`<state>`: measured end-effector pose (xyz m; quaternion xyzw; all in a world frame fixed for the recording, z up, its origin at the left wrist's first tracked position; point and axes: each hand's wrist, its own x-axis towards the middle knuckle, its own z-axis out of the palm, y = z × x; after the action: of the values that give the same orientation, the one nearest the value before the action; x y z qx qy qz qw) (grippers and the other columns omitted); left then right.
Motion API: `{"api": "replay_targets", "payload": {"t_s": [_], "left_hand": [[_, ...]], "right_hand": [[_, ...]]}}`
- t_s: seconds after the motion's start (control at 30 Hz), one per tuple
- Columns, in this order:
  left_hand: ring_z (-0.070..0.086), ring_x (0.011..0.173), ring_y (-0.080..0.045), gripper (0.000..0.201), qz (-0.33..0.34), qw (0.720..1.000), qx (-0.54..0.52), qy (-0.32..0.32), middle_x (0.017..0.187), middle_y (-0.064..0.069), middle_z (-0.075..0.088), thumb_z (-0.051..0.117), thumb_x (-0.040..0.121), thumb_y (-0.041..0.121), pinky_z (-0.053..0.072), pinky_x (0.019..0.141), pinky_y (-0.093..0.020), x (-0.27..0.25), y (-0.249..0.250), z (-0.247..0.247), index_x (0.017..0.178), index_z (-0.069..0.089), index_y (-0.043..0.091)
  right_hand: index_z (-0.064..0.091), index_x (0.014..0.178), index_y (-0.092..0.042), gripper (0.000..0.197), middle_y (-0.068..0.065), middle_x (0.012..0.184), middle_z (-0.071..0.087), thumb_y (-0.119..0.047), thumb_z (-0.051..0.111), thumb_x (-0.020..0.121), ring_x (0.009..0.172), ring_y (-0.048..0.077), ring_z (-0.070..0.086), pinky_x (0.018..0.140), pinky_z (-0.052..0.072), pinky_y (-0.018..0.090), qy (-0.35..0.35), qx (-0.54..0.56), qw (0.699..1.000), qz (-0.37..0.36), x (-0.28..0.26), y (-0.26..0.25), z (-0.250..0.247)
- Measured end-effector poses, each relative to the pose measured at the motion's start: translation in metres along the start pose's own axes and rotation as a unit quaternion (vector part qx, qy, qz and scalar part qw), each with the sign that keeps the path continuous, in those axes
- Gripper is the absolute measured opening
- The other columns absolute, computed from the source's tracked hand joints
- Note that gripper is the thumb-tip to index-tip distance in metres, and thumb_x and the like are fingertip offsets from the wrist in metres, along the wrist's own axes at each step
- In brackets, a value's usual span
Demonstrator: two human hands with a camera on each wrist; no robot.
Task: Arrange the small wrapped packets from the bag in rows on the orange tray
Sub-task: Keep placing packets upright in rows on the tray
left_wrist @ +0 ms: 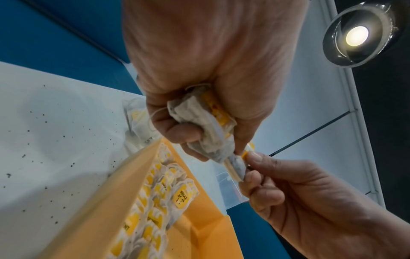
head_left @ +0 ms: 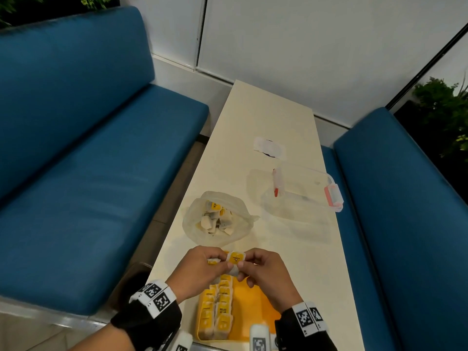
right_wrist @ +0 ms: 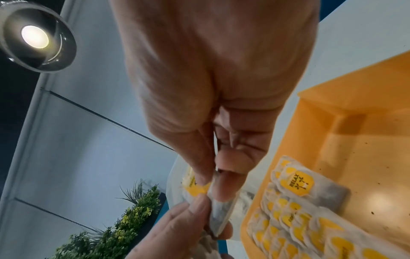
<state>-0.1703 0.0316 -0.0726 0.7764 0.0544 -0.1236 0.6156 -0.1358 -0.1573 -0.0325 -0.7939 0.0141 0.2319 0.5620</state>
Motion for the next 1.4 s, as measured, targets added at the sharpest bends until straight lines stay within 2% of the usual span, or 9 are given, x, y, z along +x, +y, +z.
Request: {"api": "replay_targets", "payload": {"t_s": [0.2,0.33,0.5,0.67,0.77,0.87,1.17,1.27,1.4], "left_hand": [[0.070,0.077,-0.011,0.007,-0.008,1.000,0.016,0.016,0.089,0.006,0.075,0.075,0.088,0.036,0.056,0.058,-0.024,0.002,0.000,0.006,0.085,0.079,0.031],[0.067,0.070,0.000,0.007,-0.030,0.998,0.039,0.037,0.088,0.013,0.074,0.078,0.086,0.039,0.050,0.056,-0.017,0.002,-0.007,0.003,0.084,0.078,0.032],[0.065,0.096,-0.001,0.010,-0.079,0.991,0.071,0.083,0.100,0.020,0.070,0.082,0.082,0.037,0.051,0.077,-0.021,-0.003,-0.027,-0.008,0.083,0.075,0.030],[0.062,0.109,-0.010,0.034,-0.130,0.975,0.148,0.099,0.124,0.005,0.067,0.082,0.081,0.042,0.047,0.086,-0.022,-0.003,-0.041,-0.007,0.112,0.070,0.032],[0.062,0.114,-0.012,0.040,-0.138,0.977,0.141,0.086,0.130,0.003,0.065,0.081,0.082,0.042,0.048,0.091,-0.024,-0.001,-0.045,-0.007,0.119,0.070,0.029],[0.061,0.110,-0.010,0.039,-0.138,0.979,0.124,0.084,0.127,0.005,0.066,0.081,0.082,0.042,0.049,0.093,-0.024,0.000,-0.050,-0.008,0.117,0.071,0.029],[0.067,0.087,-0.011,0.033,-0.149,0.981,0.101,0.074,0.107,0.006,0.071,0.083,0.079,0.043,0.058,0.081,-0.027,0.004,-0.055,-0.008,0.108,0.072,0.032],[0.067,0.090,-0.009,0.031,-0.141,0.982,0.104,0.068,0.104,0.010,0.071,0.082,0.080,0.042,0.056,0.080,-0.025,0.003,-0.054,-0.008,0.108,0.072,0.031],[0.065,0.091,-0.006,0.030,-0.135,0.986,0.085,0.050,0.110,0.008,0.070,0.083,0.077,0.045,0.058,0.080,-0.027,0.000,-0.055,-0.013,0.103,0.071,0.035]], "right_hand": [[0.070,0.089,0.003,0.007,0.026,0.070,0.070,-0.003,0.069,0.088,0.057,0.025,0.060,0.051,0.046,0.027,0.006,0.019,1.000,0.001,0.003,0.007,0.001],[0.066,0.087,0.008,0.006,0.025,0.067,0.069,0.002,0.067,0.088,0.058,0.027,0.063,0.051,0.049,0.028,0.030,0.012,0.999,0.026,0.011,0.020,-0.014],[0.062,0.083,0.000,0.007,0.014,0.060,0.065,0.005,0.063,0.088,0.053,0.021,0.065,0.049,0.050,0.028,0.033,-0.048,0.993,0.104,0.023,0.048,-0.023],[0.066,0.084,-0.003,0.003,0.009,0.056,0.066,-0.002,0.066,0.087,0.045,0.017,0.058,0.047,0.048,0.027,0.010,-0.119,0.980,0.161,0.038,0.068,-0.012],[0.066,0.083,-0.004,0.006,0.008,0.057,0.066,-0.002,0.066,0.088,0.043,0.014,0.058,0.045,0.048,0.024,0.020,-0.114,0.977,0.177,0.044,0.072,-0.005],[0.063,0.075,-0.009,0.015,0.006,0.054,0.067,-0.002,0.068,0.087,0.043,0.014,0.059,0.045,0.049,0.024,0.053,-0.097,0.977,0.180,0.049,0.076,0.001],[0.062,0.084,-0.007,0.009,0.013,0.068,0.071,-0.003,0.070,0.086,0.052,0.019,0.064,0.063,0.058,0.035,0.130,-0.059,0.976,0.167,0.057,0.076,0.013],[0.064,0.085,-0.006,0.008,0.017,0.074,0.073,-0.003,0.071,0.085,0.056,0.022,0.067,0.070,0.060,0.042,0.141,-0.049,0.974,0.170,0.058,0.077,0.016],[0.067,0.090,-0.003,0.008,0.015,0.075,0.074,-0.004,0.073,0.085,0.060,0.023,0.071,0.071,0.062,0.040,0.135,-0.042,0.975,0.173,0.055,0.077,0.016]]}}
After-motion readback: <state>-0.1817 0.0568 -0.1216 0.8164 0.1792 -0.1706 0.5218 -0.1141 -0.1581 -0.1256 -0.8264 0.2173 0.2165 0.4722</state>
